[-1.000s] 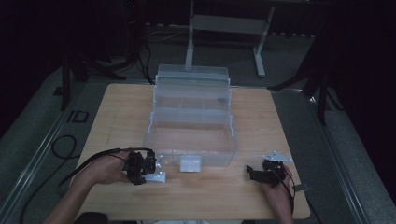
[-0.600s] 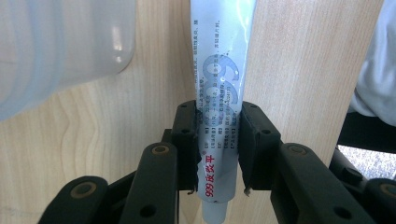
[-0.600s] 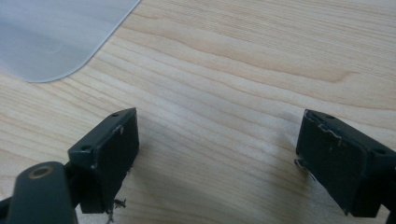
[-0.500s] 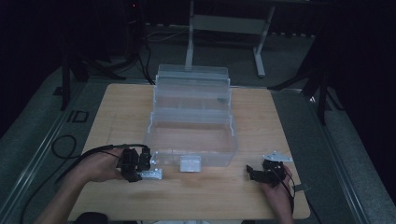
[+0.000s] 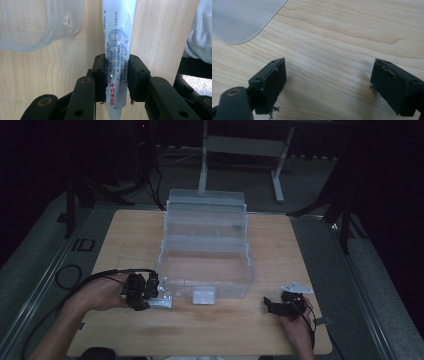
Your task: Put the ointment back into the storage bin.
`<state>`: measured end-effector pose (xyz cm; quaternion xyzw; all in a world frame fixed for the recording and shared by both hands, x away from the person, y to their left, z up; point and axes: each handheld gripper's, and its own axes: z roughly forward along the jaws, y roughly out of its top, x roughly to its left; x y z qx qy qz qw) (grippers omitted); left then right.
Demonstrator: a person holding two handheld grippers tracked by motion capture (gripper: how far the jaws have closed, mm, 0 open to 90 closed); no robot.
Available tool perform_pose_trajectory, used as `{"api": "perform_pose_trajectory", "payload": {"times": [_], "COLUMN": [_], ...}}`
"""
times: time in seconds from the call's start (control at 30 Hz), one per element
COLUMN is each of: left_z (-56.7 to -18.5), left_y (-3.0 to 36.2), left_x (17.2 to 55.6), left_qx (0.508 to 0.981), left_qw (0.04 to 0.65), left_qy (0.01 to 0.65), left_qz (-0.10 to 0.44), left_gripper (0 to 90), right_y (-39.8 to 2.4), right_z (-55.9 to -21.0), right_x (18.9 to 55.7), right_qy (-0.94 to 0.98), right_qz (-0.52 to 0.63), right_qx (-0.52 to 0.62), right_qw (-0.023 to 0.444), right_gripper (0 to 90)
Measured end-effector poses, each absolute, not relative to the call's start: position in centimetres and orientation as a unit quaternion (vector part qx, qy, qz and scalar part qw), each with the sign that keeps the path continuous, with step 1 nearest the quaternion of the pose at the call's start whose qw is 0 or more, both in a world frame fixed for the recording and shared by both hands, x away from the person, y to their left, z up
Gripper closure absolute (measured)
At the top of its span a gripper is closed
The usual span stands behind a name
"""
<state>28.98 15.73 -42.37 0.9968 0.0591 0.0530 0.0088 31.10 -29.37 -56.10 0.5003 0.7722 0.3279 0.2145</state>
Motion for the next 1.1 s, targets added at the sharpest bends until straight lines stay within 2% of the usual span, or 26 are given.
{"api": "perform_pose_trajectory", "payload": {"times": [1.1], "left_z": [-39.5], "left_y": [16.2], "left_x": [30.2], "left_qx": [0.996], "left_qw": [0.021], "left_qy": [0.061], "left_qz": [0.055], "left_gripper": [70.8], "right_y": [-29.4], "right_z": [-56.1], "right_x": [31.1], "right_qy": [0.772], "right_qz": [0.328], "right_qx": [0.500], "right_qw": [0.215], "right_gripper": [13.0]}}
